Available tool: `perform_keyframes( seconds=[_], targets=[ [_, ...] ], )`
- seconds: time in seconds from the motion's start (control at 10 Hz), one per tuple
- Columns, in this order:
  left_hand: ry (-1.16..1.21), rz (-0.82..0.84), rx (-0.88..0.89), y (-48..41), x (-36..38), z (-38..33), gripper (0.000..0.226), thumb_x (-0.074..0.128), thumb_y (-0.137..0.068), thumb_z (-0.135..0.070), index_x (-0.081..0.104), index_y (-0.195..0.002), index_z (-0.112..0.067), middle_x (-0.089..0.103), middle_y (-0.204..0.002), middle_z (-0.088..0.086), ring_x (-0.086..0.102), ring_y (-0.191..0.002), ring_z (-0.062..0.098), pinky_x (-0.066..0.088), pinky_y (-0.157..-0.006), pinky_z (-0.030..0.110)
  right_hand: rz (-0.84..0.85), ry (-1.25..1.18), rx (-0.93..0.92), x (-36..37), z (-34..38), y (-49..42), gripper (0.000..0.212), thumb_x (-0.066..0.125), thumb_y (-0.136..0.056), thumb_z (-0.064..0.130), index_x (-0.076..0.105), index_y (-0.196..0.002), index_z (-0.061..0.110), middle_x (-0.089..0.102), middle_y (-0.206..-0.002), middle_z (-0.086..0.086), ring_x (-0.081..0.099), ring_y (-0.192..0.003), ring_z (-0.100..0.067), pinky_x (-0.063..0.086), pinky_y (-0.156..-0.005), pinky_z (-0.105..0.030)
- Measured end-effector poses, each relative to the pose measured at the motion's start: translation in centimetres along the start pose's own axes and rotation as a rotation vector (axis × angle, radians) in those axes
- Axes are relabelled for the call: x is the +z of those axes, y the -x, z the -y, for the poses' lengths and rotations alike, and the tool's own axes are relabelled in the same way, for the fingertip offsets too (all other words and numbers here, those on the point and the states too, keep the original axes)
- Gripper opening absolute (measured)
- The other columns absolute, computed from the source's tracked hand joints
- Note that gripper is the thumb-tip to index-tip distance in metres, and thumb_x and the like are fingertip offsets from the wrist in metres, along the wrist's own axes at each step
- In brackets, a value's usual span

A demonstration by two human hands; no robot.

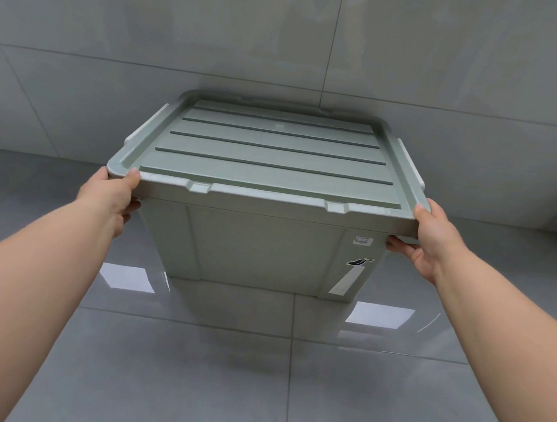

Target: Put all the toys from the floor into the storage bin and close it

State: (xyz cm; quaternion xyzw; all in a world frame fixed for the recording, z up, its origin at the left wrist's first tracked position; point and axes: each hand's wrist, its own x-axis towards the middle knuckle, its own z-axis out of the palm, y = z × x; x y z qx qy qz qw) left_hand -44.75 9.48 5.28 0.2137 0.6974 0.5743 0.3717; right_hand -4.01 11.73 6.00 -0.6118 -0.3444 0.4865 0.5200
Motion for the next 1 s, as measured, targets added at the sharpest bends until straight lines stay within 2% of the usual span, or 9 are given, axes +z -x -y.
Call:
perform_keyframes(
  seconds=[0.1,0.2,0.4,0.6,0.7,0.8,0.9,1.0],
  targets=[
    [0.017,-0.002,0.013,-1.1,0.5,0.0,0.029,0.055,-0.093,-0.032,0.054,-0.122,-0.032,0.058,-0.121,-0.001,0.056,-0.088,0.023,0.042,-0.076,0.028,-0.01,0.002,0.001,0.6,0.2,-1.1,0.036,0.03,-0.1,0.022,0.041,-0.134,0.026,0.049,-0.12,-0.003,0.051,-0.104,-0.026,0.054,-0.071,-0.041],
    [0.021,-0.006,0.026,-1.9,0.8,-0.1,0.028,0.055,-0.092,-0.032,0.055,-0.121,-0.033,0.058,-0.111,-0.003,0.055,-0.087,0.023,0.041,-0.062,0.021,-0.024,0.009,-0.012,0.9,0.2,-1.9,0.036,0.031,-0.1,0.023,0.04,-0.134,0.027,0.049,-0.12,-0.004,0.051,-0.106,-0.027,0.054,-0.072,-0.042],
    [-0.01,-0.016,0.03,-2.6,0.4,0.1,0.027,0.056,-0.091,-0.035,0.056,-0.118,-0.036,0.06,-0.113,-0.006,0.057,-0.09,0.023,0.038,-0.059,0.021,-0.01,0.012,-0.009,0.7,-0.2,-2.3,0.036,0.032,-0.099,0.023,0.042,-0.133,0.027,0.048,-0.13,-0.007,0.05,-0.117,-0.031,0.053,-0.074,-0.044],
    [-0.092,-0.044,0.055,-2.7,0.7,0.2,0.031,0.054,-0.091,-0.038,0.054,-0.122,-0.031,0.058,-0.112,-0.002,0.054,-0.091,0.022,0.038,-0.06,0.028,-0.006,0.025,0.019,0.8,0.1,-2.0,0.037,0.033,-0.099,0.023,0.039,-0.135,0.028,0.049,-0.131,-0.006,0.053,-0.109,-0.028,0.053,-0.063,-0.038],
    [-0.169,-0.066,0.052,-2.6,0.8,-0.4,0.036,0.054,-0.091,-0.039,0.053,-0.124,-0.026,0.055,-0.112,-0.001,0.05,-0.095,0.021,0.037,-0.069,0.032,-0.024,0.107,0.026,1.0,0.5,-1.6,0.04,0.032,-0.098,0.026,0.035,-0.137,0.029,0.049,-0.132,-0.005,0.055,-0.103,-0.027,0.053,-0.064,-0.037],
    [-0.235,-0.059,0.104,-2.0,0.4,0.0,0.048,0.054,-0.091,-0.039,0.045,-0.134,-0.022,0.052,-0.121,-0.002,0.05,-0.103,0.021,0.039,-0.082,0.032,-0.096,0.532,-0.066,0.7,0.9,-0.8,0.043,0.03,-0.097,0.033,0.031,-0.14,0.028,0.045,-0.134,-0.011,0.049,-0.101,-0.033,0.05,-0.083,-0.047],
    [-0.344,-0.02,0.111,1.5,-0.4,0.2,0.07,0.058,-0.09,-0.037,0.02,-0.149,-0.031,0.039,-0.147,0.003,0.042,-0.129,0.025,0.033,-0.105,0.035,-0.047,1.015,-0.149,0.0,1.5,0.8,0.056,0.031,-0.096,0.046,0.013,-0.147,0.032,0.033,-0.144,-0.018,0.043,-0.12,-0.038,0.038,-0.092,-0.04],
    [-0.286,0.13,0.156,6.6,-1.2,1.9,0.069,0.057,-0.093,-0.025,0.018,-0.149,-0.028,0.042,-0.146,0.004,0.039,-0.133,0.018,0.026,-0.104,0.028,0.063,1.379,-0.226,-1.4,0.7,3.2,0.069,0.034,-0.089,0.061,-0.002,-0.145,0.043,0.005,-0.157,-0.007,0.028,-0.136,-0.034,0.029,-0.105,-0.048]
  ],
)
